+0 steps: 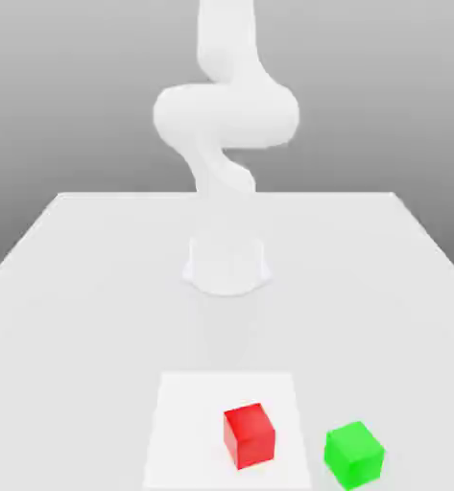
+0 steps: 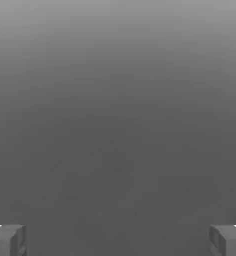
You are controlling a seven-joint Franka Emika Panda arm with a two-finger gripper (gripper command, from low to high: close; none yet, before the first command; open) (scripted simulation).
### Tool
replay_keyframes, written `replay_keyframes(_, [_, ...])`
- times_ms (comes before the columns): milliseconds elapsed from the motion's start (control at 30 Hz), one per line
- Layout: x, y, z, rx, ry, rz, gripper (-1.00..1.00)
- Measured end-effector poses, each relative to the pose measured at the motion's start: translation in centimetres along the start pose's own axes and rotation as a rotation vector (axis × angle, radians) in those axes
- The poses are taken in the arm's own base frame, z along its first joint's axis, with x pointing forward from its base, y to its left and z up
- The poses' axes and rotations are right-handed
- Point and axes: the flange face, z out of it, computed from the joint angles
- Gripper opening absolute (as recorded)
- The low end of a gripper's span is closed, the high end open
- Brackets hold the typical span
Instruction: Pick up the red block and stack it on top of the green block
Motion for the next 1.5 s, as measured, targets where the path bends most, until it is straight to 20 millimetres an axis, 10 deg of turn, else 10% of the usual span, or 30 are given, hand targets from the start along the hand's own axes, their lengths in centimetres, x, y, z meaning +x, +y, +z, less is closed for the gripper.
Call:
replay_keyframes(467, [-9.1, 6.7, 27.3, -0.251, -0.363, -0.179, 0.0])
replay_keyframes(933, [-22.3, 18.9, 42.9, -0.426, -0.586, -0.308, 0.0])
replay_keyframes(967, [-22.7, 19.3, 43.3, -0.426, -0.586, -0.308, -1.0])
replay_keyframes(1233, [-22.3, 18.8, 42.7, -0.426, -0.586, -0.309, -1.0])
replay_keyframes(1500, [-22.0, 11.4, 38.4, -0.352, -0.642, -0.546, -1.0])
